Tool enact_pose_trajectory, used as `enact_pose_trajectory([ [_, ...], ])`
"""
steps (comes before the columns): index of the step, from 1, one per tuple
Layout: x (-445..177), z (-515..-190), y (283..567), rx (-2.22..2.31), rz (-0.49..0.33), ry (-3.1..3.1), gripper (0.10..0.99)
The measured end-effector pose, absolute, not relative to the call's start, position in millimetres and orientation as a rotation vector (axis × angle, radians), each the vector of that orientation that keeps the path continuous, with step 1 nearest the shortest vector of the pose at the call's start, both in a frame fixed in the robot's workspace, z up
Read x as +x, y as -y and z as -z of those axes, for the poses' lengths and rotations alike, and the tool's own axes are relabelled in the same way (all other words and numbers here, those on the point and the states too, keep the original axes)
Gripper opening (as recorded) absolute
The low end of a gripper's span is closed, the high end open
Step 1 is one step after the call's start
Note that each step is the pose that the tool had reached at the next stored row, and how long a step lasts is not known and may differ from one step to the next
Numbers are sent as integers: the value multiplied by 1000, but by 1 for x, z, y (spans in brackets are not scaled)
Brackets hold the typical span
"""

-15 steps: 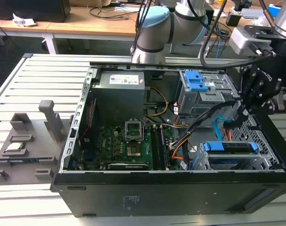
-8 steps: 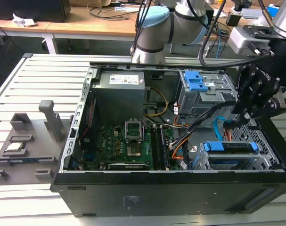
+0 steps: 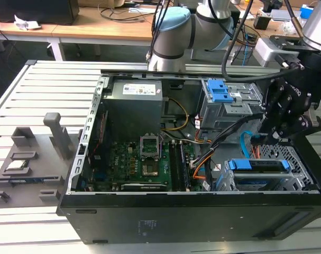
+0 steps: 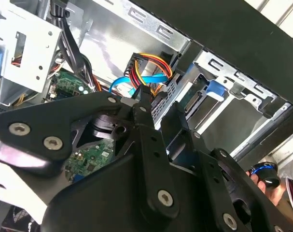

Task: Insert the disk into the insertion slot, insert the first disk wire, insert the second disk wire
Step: 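Insert the first disk wire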

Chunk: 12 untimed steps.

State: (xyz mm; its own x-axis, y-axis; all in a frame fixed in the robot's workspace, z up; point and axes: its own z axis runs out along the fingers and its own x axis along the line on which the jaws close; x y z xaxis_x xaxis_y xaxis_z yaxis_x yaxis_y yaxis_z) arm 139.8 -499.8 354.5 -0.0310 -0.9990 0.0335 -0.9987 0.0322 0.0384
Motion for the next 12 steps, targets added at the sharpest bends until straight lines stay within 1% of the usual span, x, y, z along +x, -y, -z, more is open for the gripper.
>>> enact_pose_trajectory([
  [5,140,-354,501,2147,-1,2216,361],
  [6,140,-354,501,2147,-1,2216,349],
  [7,140,-354,501,2147,-2,2216,282],
  [8,140,-354,501,2147,-2,2216,169],
  [9,140,-354,501,2147,-2,2216,169],
  [12,140,-353,520,2146,-3,2216,169],
])
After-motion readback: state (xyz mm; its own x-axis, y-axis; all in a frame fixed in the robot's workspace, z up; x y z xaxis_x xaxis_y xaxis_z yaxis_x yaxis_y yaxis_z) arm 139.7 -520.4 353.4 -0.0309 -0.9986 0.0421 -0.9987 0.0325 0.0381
